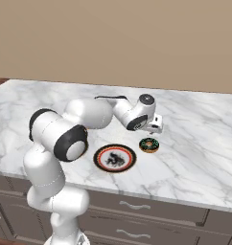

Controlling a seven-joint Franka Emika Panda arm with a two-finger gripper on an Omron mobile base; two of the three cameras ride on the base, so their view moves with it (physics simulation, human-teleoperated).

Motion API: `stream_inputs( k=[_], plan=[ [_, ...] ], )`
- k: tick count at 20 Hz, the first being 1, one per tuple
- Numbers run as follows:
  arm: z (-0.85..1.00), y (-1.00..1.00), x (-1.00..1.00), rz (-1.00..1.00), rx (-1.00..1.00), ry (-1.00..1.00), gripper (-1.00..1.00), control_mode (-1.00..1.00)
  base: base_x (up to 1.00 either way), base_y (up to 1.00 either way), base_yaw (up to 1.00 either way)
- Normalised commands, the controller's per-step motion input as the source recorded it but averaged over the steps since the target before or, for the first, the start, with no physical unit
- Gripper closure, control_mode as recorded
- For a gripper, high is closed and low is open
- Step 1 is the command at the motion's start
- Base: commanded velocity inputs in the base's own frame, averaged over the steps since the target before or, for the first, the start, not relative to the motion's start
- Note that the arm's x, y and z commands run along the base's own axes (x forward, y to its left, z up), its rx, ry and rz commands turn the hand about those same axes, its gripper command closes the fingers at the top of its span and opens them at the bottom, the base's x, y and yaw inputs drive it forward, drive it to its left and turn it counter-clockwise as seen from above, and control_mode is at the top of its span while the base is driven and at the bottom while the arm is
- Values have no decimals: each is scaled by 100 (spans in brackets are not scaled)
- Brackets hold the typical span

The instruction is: Place the pastries on the plates.

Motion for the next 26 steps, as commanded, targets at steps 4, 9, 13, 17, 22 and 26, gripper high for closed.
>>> stream_inputs(
  k=[4,9,13,17,22,26],
  plan=[
    [-21,0,38,0,-2,1,-100,-100,0,0,0],
    [-15,0,7,-1,-2,6,-100,-100,0,0,0],
    [-35,14,0,0,-7,3,-100,-100,0,0,0],
    [-32,22,0,0,-8,8,-100,-100,0,0,0],
    [-31,16,0,0,-6,7,-100,-100,0,0,0],
    [-38,6,0,0,-6,14,-100,-100,0,0,0]
  ],
)
